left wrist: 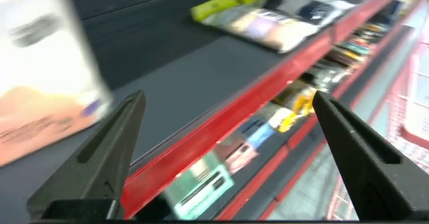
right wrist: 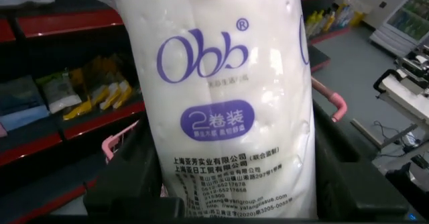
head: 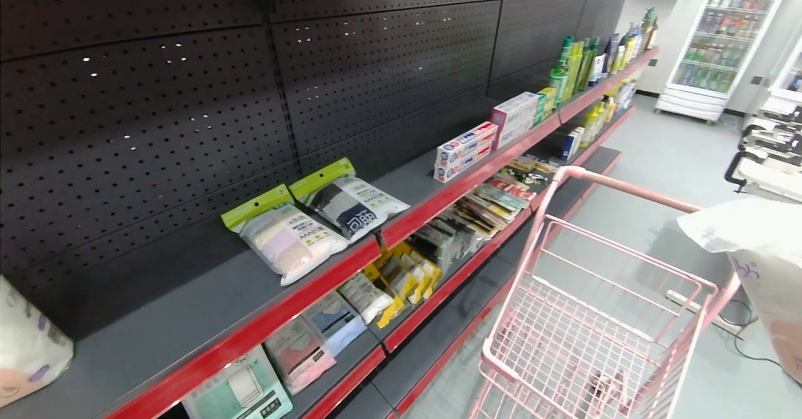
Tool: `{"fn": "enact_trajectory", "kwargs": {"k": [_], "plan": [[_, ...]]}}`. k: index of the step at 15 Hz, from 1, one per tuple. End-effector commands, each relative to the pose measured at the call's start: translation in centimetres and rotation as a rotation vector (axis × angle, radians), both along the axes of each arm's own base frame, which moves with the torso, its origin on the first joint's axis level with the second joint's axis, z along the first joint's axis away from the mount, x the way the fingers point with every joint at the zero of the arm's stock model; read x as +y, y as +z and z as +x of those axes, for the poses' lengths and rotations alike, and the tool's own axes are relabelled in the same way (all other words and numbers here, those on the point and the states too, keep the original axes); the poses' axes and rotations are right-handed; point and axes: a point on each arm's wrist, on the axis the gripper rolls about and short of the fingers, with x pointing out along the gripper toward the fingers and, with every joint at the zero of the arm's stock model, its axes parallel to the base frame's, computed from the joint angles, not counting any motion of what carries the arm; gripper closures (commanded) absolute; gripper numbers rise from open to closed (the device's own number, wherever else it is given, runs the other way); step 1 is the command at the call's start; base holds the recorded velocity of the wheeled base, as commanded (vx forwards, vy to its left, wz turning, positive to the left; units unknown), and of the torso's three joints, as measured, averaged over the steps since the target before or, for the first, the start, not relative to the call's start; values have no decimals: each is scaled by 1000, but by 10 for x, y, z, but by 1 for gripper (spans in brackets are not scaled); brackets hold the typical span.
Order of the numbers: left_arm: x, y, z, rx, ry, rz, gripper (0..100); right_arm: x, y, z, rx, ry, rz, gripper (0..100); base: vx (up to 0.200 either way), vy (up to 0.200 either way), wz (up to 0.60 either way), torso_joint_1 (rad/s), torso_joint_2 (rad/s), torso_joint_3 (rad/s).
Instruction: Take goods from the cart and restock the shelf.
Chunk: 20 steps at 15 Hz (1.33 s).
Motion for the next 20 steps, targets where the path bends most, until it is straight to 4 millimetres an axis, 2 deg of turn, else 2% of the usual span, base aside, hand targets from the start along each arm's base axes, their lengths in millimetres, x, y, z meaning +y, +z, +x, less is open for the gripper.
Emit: {"fn": "enact_trajectory", "kwargs": {"k": [1,14,20], "plan": [[0,0,0,-1,0,0,0,0,-1,1,10,1,-1,100,0,0,600,17,7,-2],[0,0,0,-1,0,0,0,0,-2,7,38,8,-5,100,0,0,600,2,3,4],[0,0,0,-1,-1,0,0,1,-4,5,36,28,-3,100,0,0,0,0,0,0]]}}
